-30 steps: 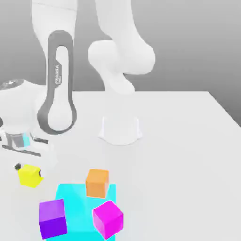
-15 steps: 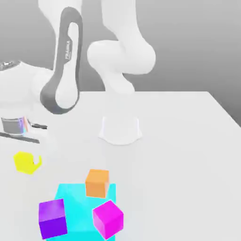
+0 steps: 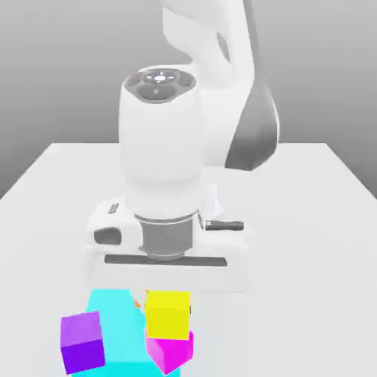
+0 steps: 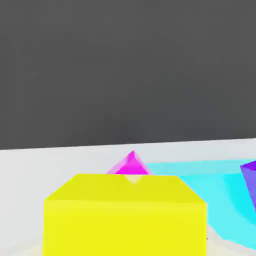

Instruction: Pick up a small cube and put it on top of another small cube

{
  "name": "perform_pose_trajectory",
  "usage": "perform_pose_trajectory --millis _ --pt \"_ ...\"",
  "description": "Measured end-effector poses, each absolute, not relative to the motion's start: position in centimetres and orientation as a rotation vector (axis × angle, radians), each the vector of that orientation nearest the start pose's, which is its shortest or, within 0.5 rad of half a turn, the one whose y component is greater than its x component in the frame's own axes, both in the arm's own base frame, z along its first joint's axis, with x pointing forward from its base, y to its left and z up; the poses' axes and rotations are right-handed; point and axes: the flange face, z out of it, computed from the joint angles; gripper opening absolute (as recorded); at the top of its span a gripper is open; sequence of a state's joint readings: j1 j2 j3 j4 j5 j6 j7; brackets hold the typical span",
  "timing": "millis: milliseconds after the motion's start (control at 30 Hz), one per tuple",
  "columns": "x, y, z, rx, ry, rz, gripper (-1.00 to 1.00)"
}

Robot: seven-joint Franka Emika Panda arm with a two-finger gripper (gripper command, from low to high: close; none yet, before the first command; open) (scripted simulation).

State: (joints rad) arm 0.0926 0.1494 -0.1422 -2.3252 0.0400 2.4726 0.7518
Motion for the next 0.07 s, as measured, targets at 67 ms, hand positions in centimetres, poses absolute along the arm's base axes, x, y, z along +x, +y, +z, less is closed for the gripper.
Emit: perform_pose_trajectory --millis 67 --pt "51.82 -2.62 27.62 -2.871 1.267 0.002 1.00"
